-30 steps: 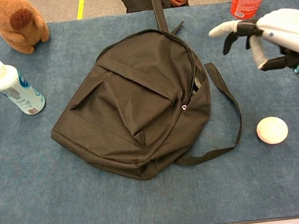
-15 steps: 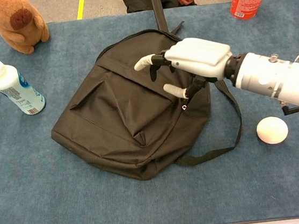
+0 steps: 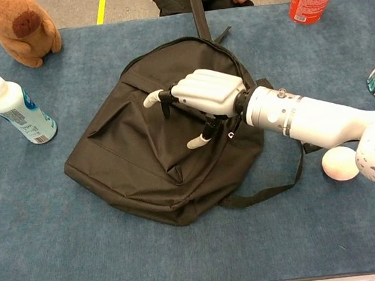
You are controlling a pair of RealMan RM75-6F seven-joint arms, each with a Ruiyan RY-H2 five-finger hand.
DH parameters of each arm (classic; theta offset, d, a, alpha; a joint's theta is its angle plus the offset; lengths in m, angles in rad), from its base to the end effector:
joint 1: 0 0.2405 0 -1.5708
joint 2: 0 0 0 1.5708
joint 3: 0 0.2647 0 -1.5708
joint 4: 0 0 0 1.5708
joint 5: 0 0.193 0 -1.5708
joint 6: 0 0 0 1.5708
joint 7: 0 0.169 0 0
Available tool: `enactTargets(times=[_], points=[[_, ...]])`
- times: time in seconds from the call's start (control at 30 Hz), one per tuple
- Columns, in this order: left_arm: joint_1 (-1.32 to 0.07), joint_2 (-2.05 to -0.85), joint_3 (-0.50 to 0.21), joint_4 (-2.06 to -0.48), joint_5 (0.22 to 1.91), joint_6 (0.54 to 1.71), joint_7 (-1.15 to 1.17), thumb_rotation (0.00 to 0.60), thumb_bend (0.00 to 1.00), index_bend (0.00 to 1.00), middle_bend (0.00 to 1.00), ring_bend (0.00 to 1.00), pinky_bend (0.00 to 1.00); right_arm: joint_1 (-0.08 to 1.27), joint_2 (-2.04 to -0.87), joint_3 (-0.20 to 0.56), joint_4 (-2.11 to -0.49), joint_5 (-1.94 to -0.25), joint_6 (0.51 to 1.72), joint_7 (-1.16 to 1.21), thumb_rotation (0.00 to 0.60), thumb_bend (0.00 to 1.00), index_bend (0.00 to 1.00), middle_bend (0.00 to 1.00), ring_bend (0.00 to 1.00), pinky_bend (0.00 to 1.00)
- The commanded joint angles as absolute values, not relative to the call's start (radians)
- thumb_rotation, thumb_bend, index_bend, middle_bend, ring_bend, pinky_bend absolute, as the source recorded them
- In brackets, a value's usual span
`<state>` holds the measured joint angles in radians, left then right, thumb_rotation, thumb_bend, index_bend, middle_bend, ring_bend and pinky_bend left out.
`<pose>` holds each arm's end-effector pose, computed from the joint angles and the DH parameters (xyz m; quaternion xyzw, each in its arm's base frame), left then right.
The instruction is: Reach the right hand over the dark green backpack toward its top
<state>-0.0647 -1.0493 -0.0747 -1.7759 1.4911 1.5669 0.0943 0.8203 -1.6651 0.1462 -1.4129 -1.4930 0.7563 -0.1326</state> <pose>-0.2836 0.2011 0.2039 -0.5692 -0.3649 -0.4128 0.6102 -0.0841 -0.3243 -0.0791 0.8453 -0.3054 0.3752 0.2266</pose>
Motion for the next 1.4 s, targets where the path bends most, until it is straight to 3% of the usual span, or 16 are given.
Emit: enactTargets(times=[0.03, 0.53, 1.0, 1.17, 1.33, 1.4], points=[[-0.062, -1.048, -0.073, -1.773, 1.490, 1.568, 0.092, 0.600, 0.33, 0.25, 0.25, 0.21, 0.14, 0.837, -1.690, 0.128, -1.385, -1.473, 0.729, -0.157, 0.600, 0.10, 0.19, 0.37, 0.25, 0.38], [-0.042, -1.044, -0.069, -1.758, 1.506, 1.596, 0.064, 0.600, 0.33, 0.25, 0.25, 0.21, 0.14, 0.856, -1.650, 0.168, -1.440, -1.423, 0.784, -0.170, 0.600, 0.10, 0.19, 0.37, 0.25, 0.38], [-0.032, -1.037, -0.068, -1.767, 1.508, 1.604, 0.062, 0.600, 0.33, 0.25, 0.25, 0.21, 0.14, 0.896, -1.755, 0.118, -1.319, -1.346, 0.708, -0.237, 0.600, 0.10, 0.19, 0.37, 0.25, 0.38], [-0.032, -1.034, -0.068, -1.765, 1.514, 1.604, 0.049, 0.600, 0.33, 0.25, 0.25, 0.21, 0.14, 0.864, -1.679, 0.133, -1.404, -1.368, 0.793, -0.211, 0.600, 0.10, 0.19, 0.37, 0.25, 0.38], [-0.033, -1.034, -0.066, -1.754, 1.514, 1.598, 0.047, 0.600, 0.33, 0.25, 0.25, 0.21, 0.15, 0.794, -1.539, 0.146, -1.524, -1.368, 0.902, -0.193, 0.600, 0.10, 0.19, 0.37, 0.25, 0.38], [-0.039, -1.037, -0.066, -1.741, 1.513, 1.586, 0.051, 0.600, 0.33, 0.25, 0.25, 0.21, 0.15, 0.726, -1.425, 0.135, -1.601, -1.384, 1.001, -0.211, 0.600, 0.10, 0.19, 0.37, 0.25, 0.38]])
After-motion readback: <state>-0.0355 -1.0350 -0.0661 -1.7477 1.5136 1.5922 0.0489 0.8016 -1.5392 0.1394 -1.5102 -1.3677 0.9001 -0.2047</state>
